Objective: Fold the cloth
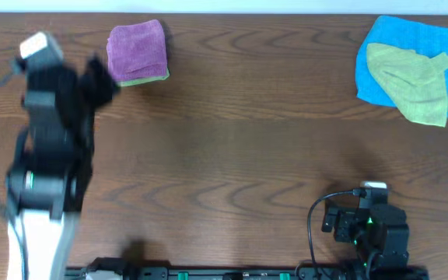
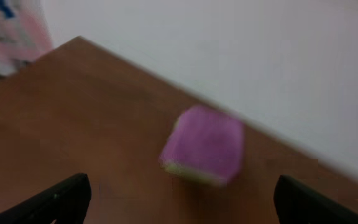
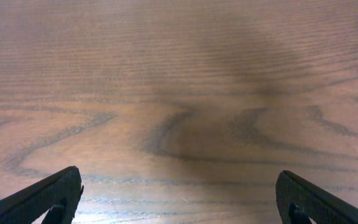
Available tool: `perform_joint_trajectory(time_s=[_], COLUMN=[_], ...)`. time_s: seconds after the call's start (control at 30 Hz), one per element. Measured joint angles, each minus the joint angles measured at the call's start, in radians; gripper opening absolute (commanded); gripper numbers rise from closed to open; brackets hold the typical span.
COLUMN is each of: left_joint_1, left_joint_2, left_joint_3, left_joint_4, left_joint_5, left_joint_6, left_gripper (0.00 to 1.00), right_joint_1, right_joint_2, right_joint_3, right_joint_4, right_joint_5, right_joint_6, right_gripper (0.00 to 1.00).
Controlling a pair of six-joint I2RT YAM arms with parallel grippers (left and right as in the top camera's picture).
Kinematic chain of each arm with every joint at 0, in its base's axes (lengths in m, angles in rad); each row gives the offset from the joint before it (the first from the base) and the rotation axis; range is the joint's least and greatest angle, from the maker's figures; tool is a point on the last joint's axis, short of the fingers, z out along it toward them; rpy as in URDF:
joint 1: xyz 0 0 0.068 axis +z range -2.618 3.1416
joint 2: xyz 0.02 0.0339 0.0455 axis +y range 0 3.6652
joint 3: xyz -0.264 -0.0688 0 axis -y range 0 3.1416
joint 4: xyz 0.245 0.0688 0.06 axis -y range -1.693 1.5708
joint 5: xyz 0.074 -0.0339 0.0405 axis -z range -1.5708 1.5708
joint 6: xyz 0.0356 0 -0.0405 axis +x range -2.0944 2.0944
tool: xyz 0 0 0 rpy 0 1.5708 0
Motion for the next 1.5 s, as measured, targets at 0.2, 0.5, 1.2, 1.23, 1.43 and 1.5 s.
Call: perform_joint_trajectory(time_s=[0.2,0.5,1.2,1.23,1.43,1.5], left_joint_1=[0.0,0.0,0.0,0.0,0.0,0.0], left_joint_2=[-0.431,-0.708,-0.787,-0.787,-0.787,-0.787], left_joint_3=[-0.406,-0.775,-0.889,-0.889,-0.889,-0.889], left_joint_4=[-0.124,-0.221,-0.287,-0.287,-0.287,-0.287], left_joint_5=[0.003,0.036,0.106,0.106,0.106,0.106], left_joint_6=[0.121,0.146,0.147,0.147,0.147,0.147], left_gripper=[0.95,0.95,0.95,0.95,0.95,0.95], right_joint_1=[0.0,0.0,0.0,0.0,0.0,0.0], right_joint_2=[0.0,0.0,0.0,0.0,0.0,0.0], right_joint_3=[0.0,0.0,0.0,0.0,0.0,0.0], right_joint_4=[0.0,0.0,0.0,0.0,0.0,0.0], right_joint_5=[-0.001,-0.001,0.0,0.0,0.0,0.0], right_joint_6=[0.0,0.0,0.0,0.0,0.0,0.0], right_gripper=[0.99,0.99,0.99,0.99,0.99,0.99])
